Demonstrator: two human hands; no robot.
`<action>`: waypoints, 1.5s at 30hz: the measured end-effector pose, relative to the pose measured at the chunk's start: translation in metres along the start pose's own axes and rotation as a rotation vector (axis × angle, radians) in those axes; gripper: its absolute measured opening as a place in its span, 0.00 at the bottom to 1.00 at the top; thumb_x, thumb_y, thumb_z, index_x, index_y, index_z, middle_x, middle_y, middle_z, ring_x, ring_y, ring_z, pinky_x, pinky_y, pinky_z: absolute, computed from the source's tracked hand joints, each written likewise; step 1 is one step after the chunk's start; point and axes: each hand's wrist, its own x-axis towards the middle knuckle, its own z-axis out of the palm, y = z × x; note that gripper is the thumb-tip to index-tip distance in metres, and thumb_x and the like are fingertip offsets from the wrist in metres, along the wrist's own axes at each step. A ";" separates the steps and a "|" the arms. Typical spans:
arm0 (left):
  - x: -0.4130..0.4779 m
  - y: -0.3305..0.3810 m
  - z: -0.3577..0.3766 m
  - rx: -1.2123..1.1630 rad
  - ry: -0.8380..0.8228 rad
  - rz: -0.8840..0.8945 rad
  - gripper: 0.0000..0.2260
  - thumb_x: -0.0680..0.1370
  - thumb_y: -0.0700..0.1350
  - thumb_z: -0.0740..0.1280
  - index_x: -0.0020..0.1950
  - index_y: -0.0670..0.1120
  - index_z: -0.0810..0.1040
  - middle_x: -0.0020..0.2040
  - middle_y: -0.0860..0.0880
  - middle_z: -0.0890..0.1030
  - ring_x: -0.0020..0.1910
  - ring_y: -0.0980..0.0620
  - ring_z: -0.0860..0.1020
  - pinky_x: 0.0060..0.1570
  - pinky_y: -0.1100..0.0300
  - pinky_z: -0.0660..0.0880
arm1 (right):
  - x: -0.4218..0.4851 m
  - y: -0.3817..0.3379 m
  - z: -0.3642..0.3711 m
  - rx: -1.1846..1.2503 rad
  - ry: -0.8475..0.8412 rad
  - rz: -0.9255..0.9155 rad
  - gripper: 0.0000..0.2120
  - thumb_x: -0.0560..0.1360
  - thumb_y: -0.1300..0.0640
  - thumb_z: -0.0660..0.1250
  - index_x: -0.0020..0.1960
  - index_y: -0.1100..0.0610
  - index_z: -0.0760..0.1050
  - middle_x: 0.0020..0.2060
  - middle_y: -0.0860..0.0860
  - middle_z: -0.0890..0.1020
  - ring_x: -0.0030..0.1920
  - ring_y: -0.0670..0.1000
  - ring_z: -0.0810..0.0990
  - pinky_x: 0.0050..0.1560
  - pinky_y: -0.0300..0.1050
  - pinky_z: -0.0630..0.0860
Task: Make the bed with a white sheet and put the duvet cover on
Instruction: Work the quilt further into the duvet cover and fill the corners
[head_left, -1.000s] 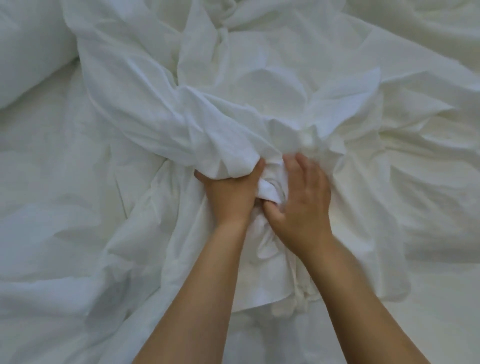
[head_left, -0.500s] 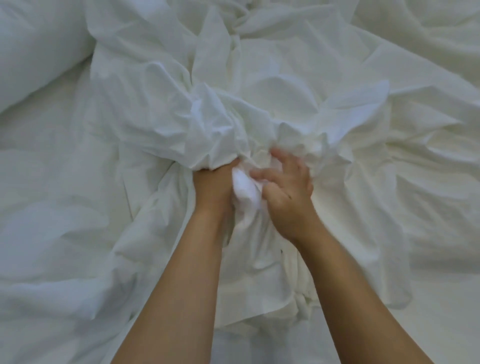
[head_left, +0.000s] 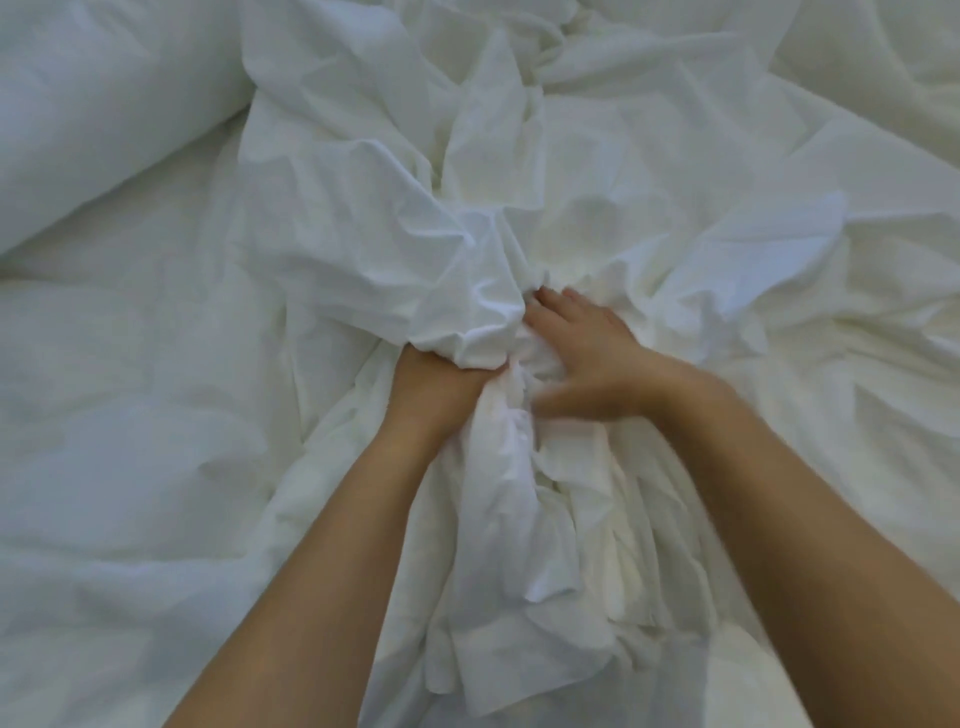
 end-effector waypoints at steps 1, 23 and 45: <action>0.002 -0.002 0.003 -0.003 0.000 -0.014 0.14 0.72 0.43 0.73 0.44 0.58 0.70 0.47 0.54 0.78 0.54 0.49 0.78 0.58 0.53 0.74 | 0.001 0.002 -0.002 0.014 -0.023 0.013 0.47 0.68 0.47 0.69 0.77 0.49 0.43 0.77 0.50 0.45 0.76 0.53 0.43 0.75 0.53 0.44; -0.101 0.085 -0.027 0.442 0.057 0.134 0.12 0.69 0.63 0.70 0.38 0.58 0.71 0.37 0.61 0.76 0.39 0.56 0.75 0.35 0.66 0.65 | -0.179 0.002 -0.051 -0.079 0.394 0.052 0.13 0.71 0.48 0.66 0.43 0.53 0.64 0.30 0.45 0.69 0.29 0.45 0.66 0.28 0.42 0.60; -0.189 -0.021 -0.027 -0.020 0.020 -0.305 0.21 0.65 0.53 0.75 0.55 0.54 0.75 0.54 0.51 0.80 0.53 0.49 0.79 0.54 0.51 0.76 | -0.207 -0.065 0.084 -0.217 0.424 -0.027 0.42 0.68 0.50 0.66 0.75 0.60 0.51 0.70 0.63 0.62 0.69 0.64 0.60 0.70 0.60 0.56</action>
